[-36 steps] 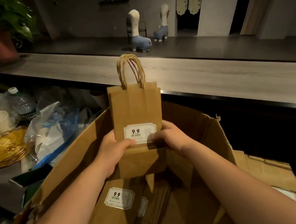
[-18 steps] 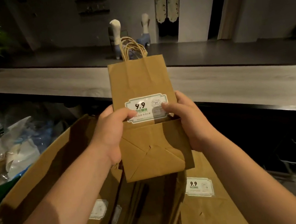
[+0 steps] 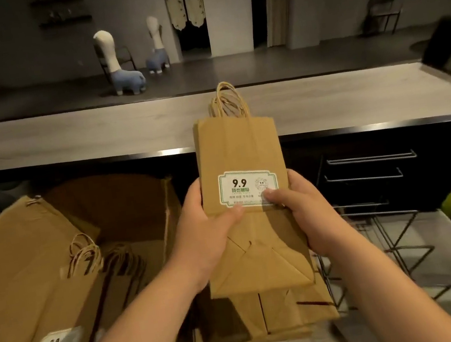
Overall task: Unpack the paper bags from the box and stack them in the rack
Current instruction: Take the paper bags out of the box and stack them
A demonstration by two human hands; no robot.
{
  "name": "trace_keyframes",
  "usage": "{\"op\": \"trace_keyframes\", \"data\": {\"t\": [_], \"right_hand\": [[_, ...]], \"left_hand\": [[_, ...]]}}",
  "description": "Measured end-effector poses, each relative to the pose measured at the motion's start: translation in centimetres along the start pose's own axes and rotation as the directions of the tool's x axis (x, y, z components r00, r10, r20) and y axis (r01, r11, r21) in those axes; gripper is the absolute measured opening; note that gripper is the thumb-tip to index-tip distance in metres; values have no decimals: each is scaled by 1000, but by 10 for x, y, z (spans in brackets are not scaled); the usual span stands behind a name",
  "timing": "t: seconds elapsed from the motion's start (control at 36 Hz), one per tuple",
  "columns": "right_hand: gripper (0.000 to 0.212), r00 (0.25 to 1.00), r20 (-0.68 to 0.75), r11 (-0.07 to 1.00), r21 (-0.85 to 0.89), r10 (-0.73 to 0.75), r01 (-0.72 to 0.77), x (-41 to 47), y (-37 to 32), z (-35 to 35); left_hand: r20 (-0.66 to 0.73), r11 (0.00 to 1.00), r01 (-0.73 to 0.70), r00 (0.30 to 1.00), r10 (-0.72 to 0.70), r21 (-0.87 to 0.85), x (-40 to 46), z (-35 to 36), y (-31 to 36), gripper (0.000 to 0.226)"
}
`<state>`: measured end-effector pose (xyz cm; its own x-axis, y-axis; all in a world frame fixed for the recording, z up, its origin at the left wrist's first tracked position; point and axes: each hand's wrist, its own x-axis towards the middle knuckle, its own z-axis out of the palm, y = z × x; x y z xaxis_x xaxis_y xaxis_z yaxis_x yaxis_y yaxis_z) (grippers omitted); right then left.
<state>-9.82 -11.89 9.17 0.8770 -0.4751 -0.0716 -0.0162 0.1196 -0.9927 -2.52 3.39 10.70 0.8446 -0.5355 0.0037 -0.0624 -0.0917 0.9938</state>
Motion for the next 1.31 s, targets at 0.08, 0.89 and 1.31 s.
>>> {"op": "trace_keyframes", "data": {"t": [0.08,0.89,1.31], "right_hand": [[26,999,-15,999,-25,38,-38,-10,23,-14],[30,924,-174,908,-194,341,-371,-31,105,-32],[69,842,-350,666,-516,411,-539,31,104,-32]], "left_hand": [[-29,997,65,997,-66,-31,-10,19,-22,56],[-64,870,484,875,-479,92,-24,57,-110,57],[-125,698,510,842,-525,502,24,92,-117,67]]}}
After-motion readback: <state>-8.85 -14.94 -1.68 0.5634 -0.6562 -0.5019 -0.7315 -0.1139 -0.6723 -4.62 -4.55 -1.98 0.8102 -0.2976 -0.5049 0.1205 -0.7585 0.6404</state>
